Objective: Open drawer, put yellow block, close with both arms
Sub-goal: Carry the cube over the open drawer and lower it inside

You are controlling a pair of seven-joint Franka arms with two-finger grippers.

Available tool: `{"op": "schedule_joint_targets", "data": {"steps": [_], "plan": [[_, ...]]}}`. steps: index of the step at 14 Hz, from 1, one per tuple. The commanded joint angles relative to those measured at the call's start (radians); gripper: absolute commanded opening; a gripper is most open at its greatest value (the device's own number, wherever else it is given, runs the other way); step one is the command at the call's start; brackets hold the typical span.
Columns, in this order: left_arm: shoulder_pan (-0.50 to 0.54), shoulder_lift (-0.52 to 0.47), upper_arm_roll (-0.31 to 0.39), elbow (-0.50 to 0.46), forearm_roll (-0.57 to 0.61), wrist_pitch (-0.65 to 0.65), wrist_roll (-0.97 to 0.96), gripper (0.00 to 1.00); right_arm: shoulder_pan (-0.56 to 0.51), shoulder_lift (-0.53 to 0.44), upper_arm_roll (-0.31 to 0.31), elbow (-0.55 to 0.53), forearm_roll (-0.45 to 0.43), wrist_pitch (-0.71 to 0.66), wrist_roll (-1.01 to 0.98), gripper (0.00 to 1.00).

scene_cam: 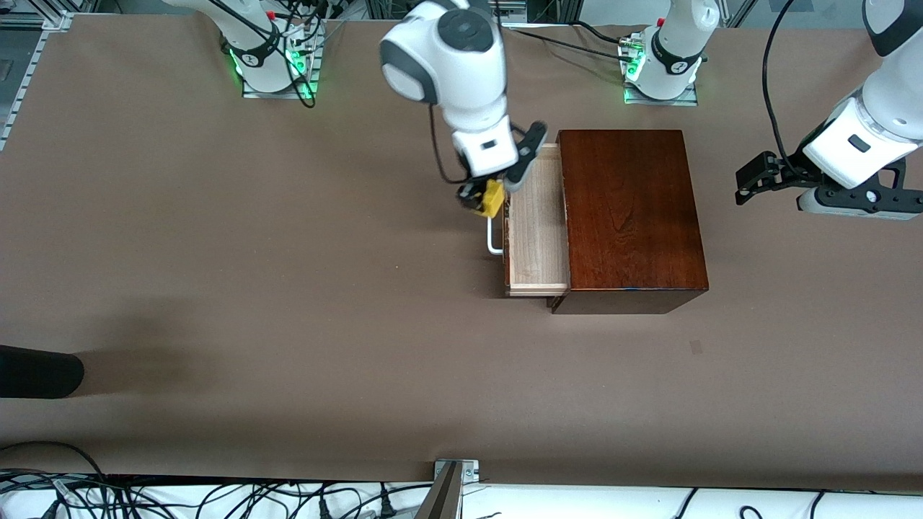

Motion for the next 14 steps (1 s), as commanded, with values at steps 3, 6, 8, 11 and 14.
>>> {"op": "schedule_joint_targets", "data": {"steps": [3, 6, 8, 11, 14], "plan": [[-0.009, -0.011, -0.025, 0.011, -0.011, -0.018, -0.006, 1.0, 0.124, 0.13, -0.01, 0.183, -0.094, -0.037, -0.085, 0.0], [-0.008, -0.011, -0.027, 0.011, -0.011, -0.019, -0.007, 1.0, 0.162, 0.223, -0.013, 0.27, -0.121, -0.037, -0.121, 0.0], [-0.003, -0.009, -0.025, 0.011, -0.014, -0.019, -0.007, 1.0, 0.174, 0.25, -0.015, 0.283, -0.124, -0.03, -0.16, 0.0], [0.001, -0.011, -0.024, 0.011, -0.017, -0.021, -0.006, 1.0, 0.168, 0.276, -0.016, 0.285, -0.121, -0.025, -0.237, 0.0], [0.001, -0.009, -0.024, 0.012, -0.02, -0.018, -0.006, 1.0, 0.162, 0.306, -0.018, 0.285, -0.123, -0.011, -0.268, 0.0]]}}
